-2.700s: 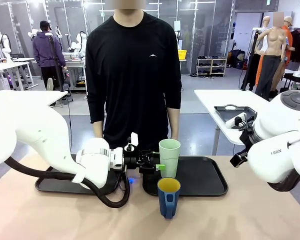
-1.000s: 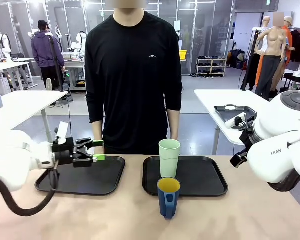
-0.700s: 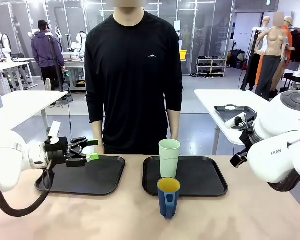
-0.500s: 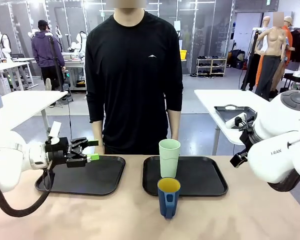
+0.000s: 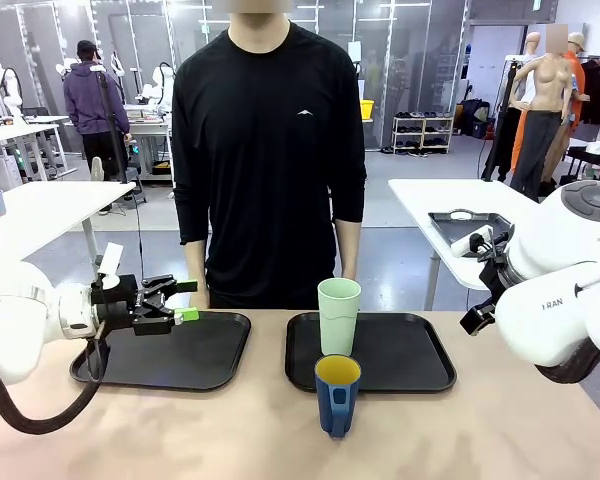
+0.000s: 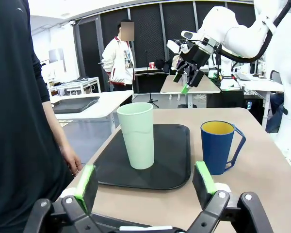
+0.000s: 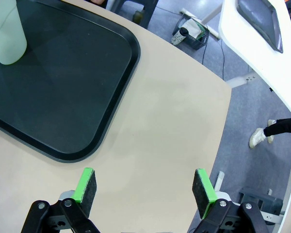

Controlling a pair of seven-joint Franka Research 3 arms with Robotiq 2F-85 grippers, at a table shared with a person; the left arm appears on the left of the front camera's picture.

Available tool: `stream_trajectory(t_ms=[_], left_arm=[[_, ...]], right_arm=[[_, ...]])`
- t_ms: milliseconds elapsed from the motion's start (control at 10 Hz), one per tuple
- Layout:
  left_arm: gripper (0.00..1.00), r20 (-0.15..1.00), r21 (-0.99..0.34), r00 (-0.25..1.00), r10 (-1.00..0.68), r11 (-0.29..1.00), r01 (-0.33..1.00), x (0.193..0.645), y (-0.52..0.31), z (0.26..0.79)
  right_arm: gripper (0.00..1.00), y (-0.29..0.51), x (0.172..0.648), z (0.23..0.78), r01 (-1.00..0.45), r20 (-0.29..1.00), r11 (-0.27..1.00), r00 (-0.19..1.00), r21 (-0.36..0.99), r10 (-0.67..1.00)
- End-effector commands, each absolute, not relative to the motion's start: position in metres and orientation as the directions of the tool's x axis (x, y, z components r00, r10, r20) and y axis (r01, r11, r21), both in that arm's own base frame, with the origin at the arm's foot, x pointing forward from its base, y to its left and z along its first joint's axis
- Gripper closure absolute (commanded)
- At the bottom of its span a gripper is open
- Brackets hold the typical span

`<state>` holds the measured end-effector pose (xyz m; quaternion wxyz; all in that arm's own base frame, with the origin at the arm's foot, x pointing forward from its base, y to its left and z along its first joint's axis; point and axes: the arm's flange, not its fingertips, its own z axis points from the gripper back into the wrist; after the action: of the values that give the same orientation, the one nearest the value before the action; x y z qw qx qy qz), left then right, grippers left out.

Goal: Sort and store the cups by type.
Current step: Place the picked Reusable plastic cup into the Flat Tray indicated by the person, then pick up the Handle plastic cup and place it into the empty Flat Tray.

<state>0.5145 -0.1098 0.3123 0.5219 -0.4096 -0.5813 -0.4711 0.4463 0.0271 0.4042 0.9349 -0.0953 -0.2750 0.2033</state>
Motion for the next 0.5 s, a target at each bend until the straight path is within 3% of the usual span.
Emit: stream_trajectory(t_ms=[0,400], left_arm=[[0.0,0.993,0.122,-0.119,-0.025,0.234,0.965,0.5161,-0.1125,0.3118],[0.0,0.993,0.122,-0.119,-0.025,0.234,0.965,0.5161,-0.1125,0.3118]], right_arm=[[0.0,0.0269,0.445,0.4023,-0.328,0.474,0.899,0.767,-0.289,0.433],[0.0,0.0269,0.445,0.4023,-0.328,0.474,0.899,0.767,-0.289,0.433]])
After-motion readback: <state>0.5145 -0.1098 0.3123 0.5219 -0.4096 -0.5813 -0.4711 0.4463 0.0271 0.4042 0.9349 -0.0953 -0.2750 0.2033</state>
